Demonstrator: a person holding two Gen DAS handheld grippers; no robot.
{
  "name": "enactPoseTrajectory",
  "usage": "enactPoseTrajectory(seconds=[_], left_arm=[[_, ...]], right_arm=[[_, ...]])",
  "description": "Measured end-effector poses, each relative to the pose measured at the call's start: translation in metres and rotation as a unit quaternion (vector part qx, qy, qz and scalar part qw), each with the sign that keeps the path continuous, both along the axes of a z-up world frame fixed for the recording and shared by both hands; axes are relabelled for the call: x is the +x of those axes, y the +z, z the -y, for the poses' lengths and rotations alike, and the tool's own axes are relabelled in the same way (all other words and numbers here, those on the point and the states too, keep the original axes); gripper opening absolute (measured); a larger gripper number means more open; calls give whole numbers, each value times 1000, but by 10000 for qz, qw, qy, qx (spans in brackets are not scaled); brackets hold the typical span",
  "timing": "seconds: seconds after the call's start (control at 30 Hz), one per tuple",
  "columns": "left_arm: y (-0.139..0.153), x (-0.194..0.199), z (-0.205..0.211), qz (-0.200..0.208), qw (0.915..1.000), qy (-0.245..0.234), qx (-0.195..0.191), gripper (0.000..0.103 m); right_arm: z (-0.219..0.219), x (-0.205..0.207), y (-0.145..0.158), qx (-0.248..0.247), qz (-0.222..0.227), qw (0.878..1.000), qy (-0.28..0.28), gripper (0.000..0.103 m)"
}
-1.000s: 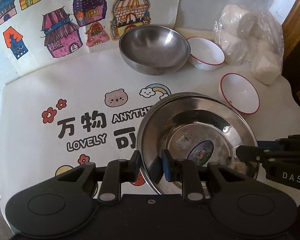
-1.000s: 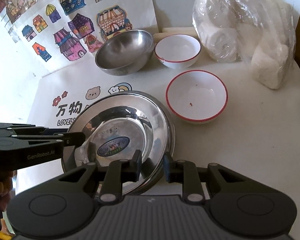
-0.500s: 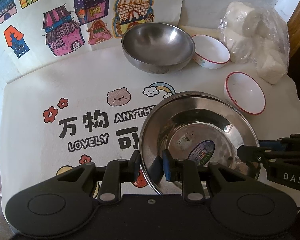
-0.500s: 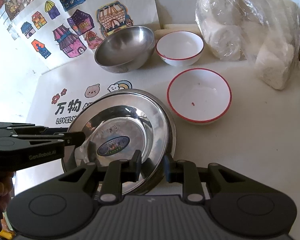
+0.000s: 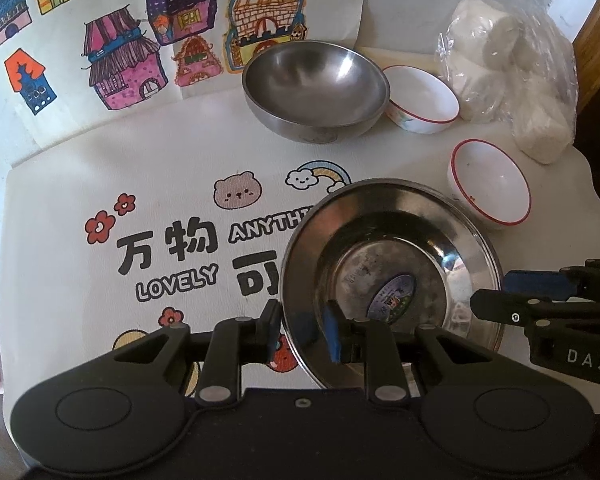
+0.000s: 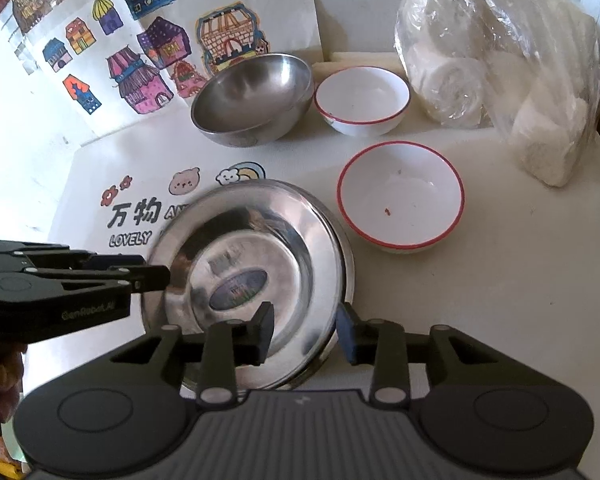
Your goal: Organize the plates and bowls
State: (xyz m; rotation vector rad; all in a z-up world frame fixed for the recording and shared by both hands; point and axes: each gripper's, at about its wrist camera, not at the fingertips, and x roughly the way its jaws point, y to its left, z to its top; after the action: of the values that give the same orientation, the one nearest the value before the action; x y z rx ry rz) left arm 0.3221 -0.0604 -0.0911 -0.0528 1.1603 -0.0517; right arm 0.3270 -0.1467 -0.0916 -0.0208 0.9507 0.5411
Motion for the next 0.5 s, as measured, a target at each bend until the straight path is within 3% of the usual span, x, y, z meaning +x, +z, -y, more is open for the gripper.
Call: enactPoseTrajectory(seconds=[0.07, 0.17, 0.3, 0.5], left_arm=[[2, -1, -2, 28, 10000, 23, -33, 26], [6, -2, -5, 107, 9999, 60, -102, 36], [13, -2, -10, 237, 9995, 146, -149, 61], [19, -2, -23, 286, 9984, 415, -246, 95]], right_arm=[[-1, -1, 1, -8, 40, 10000, 5, 40], [0, -3, 3, 15, 69, 10000, -23, 46], [2, -6, 7, 79, 136, 9999, -65, 55], [6, -15, 11, 178, 198, 9996, -82, 84]])
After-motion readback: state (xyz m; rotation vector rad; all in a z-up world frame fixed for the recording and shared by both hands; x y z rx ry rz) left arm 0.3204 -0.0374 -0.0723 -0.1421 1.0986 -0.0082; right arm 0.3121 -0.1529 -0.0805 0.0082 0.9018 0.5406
